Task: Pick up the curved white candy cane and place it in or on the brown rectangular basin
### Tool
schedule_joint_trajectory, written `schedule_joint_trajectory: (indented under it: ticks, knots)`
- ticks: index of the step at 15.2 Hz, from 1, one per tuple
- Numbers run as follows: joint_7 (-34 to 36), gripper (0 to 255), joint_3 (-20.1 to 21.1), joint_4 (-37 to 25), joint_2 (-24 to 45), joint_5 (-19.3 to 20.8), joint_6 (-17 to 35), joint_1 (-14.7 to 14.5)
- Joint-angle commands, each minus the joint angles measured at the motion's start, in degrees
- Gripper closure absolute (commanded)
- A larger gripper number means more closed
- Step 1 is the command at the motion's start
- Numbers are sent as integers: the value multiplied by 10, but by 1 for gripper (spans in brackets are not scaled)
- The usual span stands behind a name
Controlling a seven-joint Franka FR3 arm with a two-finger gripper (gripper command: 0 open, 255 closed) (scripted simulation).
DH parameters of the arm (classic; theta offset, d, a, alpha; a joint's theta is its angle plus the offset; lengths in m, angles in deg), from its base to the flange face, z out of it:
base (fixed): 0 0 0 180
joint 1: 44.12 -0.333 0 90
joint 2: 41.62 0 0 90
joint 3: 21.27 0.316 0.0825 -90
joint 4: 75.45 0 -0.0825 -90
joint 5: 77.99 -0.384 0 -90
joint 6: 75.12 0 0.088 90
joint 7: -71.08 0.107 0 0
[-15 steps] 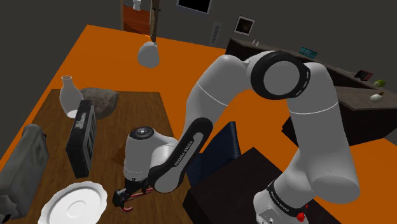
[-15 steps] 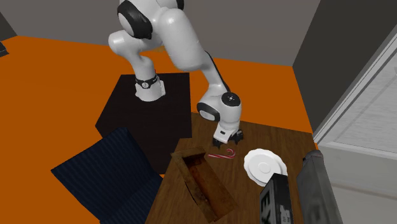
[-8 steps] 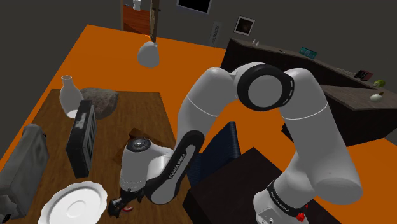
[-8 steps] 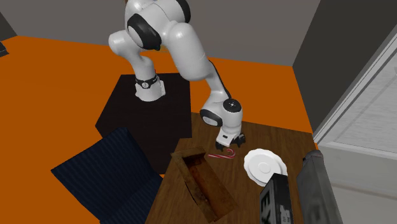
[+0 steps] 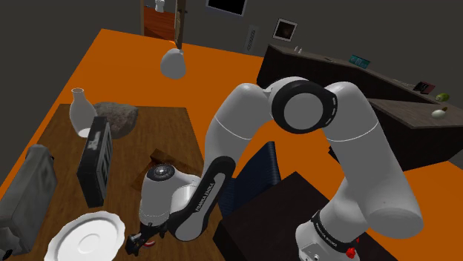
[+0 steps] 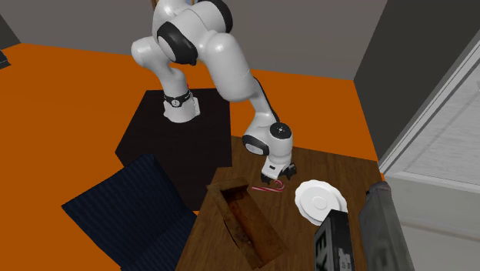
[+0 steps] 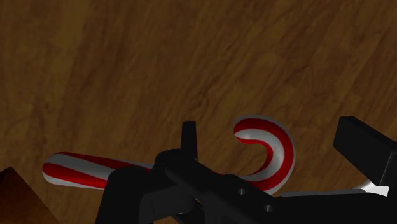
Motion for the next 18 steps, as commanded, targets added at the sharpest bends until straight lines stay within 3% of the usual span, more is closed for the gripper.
schedule_joint_trajectory:
  ticks: [1, 2, 11, 18]
  knots:
    - [0, 0, 0, 0, 0, 0, 0, 0]
    - [0, 255, 0, 0, 0, 0, 0, 0]
    - [0, 255, 0, 0, 0, 0, 0, 0]
    - [-3, 255, 23, 31, -54, -10, -26, 19]
